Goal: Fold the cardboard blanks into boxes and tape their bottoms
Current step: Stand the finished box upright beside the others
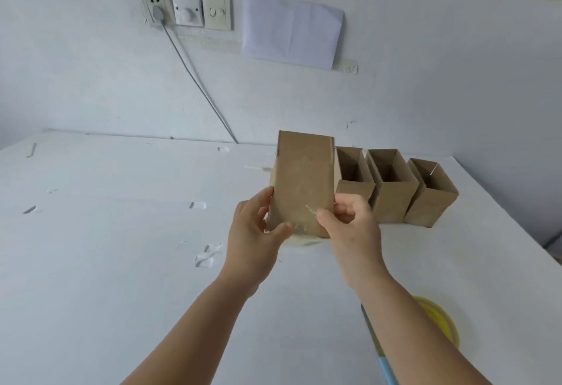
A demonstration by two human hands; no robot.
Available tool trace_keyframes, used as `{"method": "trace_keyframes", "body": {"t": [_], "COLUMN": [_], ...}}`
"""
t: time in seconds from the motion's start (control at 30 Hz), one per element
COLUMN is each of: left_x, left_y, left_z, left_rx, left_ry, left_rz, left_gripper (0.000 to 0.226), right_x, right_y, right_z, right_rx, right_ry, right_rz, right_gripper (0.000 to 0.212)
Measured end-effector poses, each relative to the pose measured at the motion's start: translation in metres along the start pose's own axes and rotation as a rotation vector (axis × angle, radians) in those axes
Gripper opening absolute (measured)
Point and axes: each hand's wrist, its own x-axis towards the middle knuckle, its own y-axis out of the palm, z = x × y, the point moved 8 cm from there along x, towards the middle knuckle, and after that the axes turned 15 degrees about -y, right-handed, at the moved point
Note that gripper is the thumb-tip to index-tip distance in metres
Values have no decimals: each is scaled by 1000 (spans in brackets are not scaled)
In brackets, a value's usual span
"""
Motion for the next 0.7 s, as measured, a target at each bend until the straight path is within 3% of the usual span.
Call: {"method": "trace_keyframes", "body": {"t": [0.13, 0.33, 0.47, 0.6, 0.7], "left_x": [12, 39, 52, 63, 72], "left_y": [-1, -7, -7, -6, -6], "left_z": [9, 43, 56, 77, 93], "left_rx": [132, 262, 393, 294, 333], "left_ry": [43, 21, 47, -113, -198], "left_rz": [-19, 24, -35, -61, -92], "left_gripper": [44, 81, 67, 38, 30], "right_x": [-4, -6, -8, -16, -20], "right_y": [4, 13, 21, 28, 30], "right_z": [-18, -37, -51, -74, -95], "right_rx": [21, -125, -234, -285, -334], "right_ry": [84, 63, 31, 66, 93], "right_rz": [-56, -93, -103, -103, -92], "right_gripper": [28, 24, 26, 28, 25]}}
